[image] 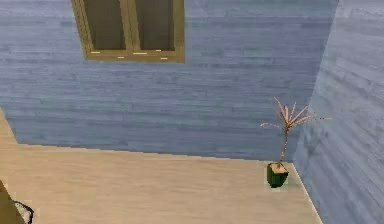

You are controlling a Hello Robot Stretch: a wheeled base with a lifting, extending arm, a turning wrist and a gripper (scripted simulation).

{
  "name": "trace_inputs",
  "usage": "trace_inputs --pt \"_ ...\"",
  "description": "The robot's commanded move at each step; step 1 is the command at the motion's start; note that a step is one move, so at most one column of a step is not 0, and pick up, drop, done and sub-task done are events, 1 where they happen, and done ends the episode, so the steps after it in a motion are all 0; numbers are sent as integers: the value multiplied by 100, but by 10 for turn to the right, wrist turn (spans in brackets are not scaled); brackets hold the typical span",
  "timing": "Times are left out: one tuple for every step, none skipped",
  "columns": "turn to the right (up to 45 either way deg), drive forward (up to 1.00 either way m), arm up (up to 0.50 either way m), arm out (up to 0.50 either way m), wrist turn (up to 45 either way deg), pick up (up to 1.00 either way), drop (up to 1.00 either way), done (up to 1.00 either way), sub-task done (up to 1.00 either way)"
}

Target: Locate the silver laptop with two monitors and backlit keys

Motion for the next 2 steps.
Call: trace_inputs --pt "-120 0 0 0 0 0 0 0 0" --pt "0 65 0 0 0 0 0 0 0"
